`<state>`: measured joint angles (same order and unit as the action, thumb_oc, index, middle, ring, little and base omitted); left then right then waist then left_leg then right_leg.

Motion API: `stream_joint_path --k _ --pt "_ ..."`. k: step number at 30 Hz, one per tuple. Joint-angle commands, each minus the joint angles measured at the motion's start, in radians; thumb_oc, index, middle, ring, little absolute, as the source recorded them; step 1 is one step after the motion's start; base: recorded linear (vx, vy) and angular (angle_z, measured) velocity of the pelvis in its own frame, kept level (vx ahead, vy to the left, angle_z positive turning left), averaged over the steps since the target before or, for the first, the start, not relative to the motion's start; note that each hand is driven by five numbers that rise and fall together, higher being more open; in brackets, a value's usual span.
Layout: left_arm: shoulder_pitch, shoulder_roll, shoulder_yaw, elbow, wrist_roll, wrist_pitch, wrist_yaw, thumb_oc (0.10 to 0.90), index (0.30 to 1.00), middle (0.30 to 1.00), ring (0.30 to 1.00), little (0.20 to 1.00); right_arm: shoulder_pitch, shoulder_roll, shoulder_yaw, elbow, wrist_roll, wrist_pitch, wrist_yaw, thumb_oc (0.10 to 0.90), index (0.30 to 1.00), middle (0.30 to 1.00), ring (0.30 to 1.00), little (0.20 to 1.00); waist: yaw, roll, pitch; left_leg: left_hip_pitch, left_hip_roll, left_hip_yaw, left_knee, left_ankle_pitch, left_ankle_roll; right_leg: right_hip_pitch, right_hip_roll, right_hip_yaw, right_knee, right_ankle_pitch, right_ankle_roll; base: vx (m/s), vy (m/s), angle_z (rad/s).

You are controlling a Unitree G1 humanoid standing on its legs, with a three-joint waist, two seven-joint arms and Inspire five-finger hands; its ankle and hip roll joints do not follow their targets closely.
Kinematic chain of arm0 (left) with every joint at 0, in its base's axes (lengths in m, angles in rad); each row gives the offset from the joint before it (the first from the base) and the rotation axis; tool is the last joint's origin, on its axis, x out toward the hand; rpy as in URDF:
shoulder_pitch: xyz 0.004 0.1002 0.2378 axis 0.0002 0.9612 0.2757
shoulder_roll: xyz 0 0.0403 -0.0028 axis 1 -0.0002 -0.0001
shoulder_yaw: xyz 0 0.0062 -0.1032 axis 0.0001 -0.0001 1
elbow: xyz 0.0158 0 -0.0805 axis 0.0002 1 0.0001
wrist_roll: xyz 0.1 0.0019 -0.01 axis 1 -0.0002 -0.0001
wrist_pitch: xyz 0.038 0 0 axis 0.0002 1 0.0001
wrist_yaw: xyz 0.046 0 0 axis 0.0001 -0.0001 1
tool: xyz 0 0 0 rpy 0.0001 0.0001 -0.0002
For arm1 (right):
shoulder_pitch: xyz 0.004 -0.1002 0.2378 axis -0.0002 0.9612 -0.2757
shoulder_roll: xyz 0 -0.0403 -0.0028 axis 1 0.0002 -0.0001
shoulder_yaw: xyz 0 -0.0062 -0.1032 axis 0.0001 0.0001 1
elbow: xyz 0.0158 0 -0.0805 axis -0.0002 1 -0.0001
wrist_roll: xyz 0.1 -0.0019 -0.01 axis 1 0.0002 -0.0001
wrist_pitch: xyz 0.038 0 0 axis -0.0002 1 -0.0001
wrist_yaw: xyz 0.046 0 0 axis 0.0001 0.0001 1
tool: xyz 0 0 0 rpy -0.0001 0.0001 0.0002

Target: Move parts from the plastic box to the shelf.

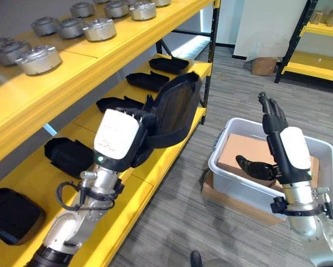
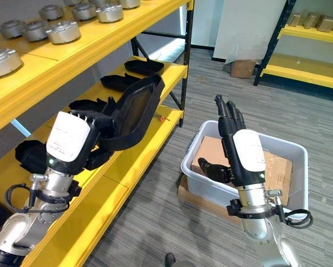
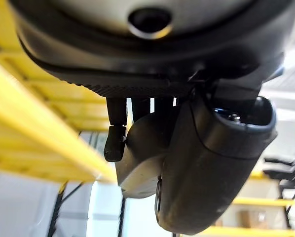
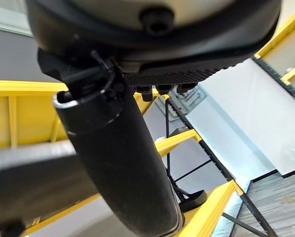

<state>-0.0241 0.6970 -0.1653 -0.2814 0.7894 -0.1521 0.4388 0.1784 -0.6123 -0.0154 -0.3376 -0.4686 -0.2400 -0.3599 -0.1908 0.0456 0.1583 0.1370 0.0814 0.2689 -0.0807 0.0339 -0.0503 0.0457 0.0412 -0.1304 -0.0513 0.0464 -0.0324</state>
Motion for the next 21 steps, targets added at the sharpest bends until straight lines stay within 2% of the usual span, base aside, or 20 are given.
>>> stream_joint_path --k 1,10,21 --pt "-0.067 0.018 0.072 -0.054 -0.042 0.006 0.052 0.4 0.3 0.3 0.3 0.3 -0.077 0.013 -0.068 -0.084 0.001 -0.049 -0.076 0.9 1.0 1.0 1.0 1.0 0.03 -0.048 -0.072 0.015 -0.058 0.011 -0.001 -0.068 0.034 0.025 -0.091 -0.035 -0.011 -0.033 0.123 0.03 0.008 0.04" --pt "-0.004 0.016 0.084 -0.021 -0.036 0.008 0.034 0.4 0.3 0.3 0.3 0.3 -0.073 0.014 -0.063 -0.071 -0.011 -0.044 -0.081 0.9 1.0 1.0 1.0 1.0 0.042 -0.05 -0.055 0.006 -0.06 -0.003 -0.004 -0.065 0.033 0.028 -0.097 -0.051 -0.02 -0.032 0.124 0.02 0.003 0.07" --pt "0.089 0.017 0.148 0.004 -0.018 0.021 0.04 0.4 0.3 0.3 0.3 0.3 -0.084 0.012 -0.055 -0.054 -0.028 -0.036 -0.076 0.9 1.0 1.0 1.0 1.0 0.082 -0.066 -0.033 0.007 -0.063 -0.028 -0.005 -0.064 0.033 0.046 -0.099 -0.08 -0.027 -0.036 0.123 0.01 -0.007 0.07"
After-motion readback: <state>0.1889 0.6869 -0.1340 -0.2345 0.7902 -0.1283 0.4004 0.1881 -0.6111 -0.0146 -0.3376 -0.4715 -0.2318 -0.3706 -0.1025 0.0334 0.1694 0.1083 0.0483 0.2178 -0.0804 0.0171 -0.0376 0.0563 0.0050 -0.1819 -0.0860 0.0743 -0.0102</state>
